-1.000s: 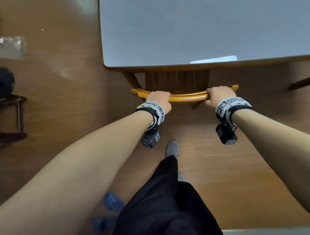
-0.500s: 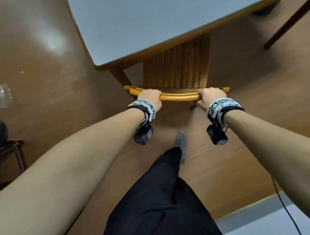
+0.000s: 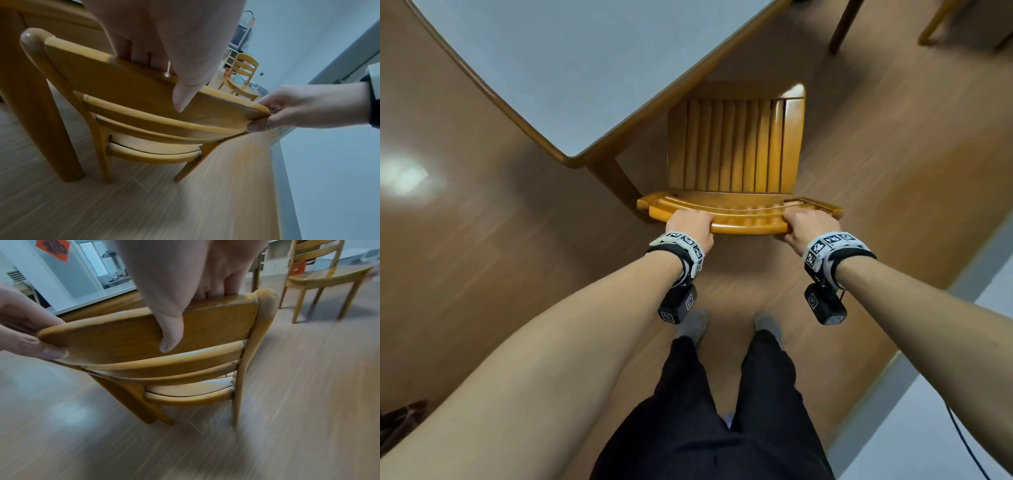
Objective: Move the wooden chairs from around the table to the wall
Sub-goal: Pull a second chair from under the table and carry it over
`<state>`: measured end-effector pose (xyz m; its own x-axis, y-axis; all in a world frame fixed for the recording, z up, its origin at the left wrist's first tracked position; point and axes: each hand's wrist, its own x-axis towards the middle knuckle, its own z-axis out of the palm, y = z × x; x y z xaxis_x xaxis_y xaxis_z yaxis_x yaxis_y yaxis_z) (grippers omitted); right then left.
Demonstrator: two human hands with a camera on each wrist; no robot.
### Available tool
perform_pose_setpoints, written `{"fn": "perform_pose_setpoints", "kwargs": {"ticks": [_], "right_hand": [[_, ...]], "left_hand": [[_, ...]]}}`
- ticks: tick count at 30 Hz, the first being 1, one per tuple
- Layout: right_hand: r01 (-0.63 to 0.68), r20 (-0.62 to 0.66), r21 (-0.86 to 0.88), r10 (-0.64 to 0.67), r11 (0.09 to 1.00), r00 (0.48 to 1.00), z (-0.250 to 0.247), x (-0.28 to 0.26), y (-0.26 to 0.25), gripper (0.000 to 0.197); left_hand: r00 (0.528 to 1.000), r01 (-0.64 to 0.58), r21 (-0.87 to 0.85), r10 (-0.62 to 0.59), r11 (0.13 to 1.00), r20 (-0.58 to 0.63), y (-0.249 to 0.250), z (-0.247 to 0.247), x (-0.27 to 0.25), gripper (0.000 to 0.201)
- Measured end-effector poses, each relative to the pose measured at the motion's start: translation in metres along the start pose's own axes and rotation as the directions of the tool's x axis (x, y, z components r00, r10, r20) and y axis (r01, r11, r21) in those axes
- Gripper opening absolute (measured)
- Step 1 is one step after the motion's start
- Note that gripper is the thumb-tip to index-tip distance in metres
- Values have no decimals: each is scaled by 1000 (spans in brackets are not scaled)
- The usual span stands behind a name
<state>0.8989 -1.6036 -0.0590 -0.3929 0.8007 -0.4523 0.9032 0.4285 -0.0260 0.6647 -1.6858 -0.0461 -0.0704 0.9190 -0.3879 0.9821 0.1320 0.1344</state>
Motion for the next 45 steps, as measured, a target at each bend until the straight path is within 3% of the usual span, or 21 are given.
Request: {"fn": "perform_pose_setpoints", "kwargs": {"ticks": [7,14,21,26,34,45], "right_hand": [[-102,28,-2,102,995,994,43,-65,-43,24],[-158,122,-18,159,987,980,75,-142,-92,32],[-271,117,10,268,962,956,103,-214,-156,29],[-392,141,74,379,917,915,127,-257,-226,30],[-487,205,89,463,869,862,164,-306,-366,33],[-648,210,151,617,746,759,179,-352,-490,31]], "left_hand": [[985,-173,70,173,982,4,-30,28,-47,16],[951,-275,124,251,953,183,-51,52,-106,28],[915,-379,170,340,910,217,-82,68,-166,31],[862,-485,188,430,854,268,-124,80,-199,32],[723,-684,273,578,676,380,-215,91,-242,46],[644,-761,275,634,587,428,-286,91,-293,45]]}}
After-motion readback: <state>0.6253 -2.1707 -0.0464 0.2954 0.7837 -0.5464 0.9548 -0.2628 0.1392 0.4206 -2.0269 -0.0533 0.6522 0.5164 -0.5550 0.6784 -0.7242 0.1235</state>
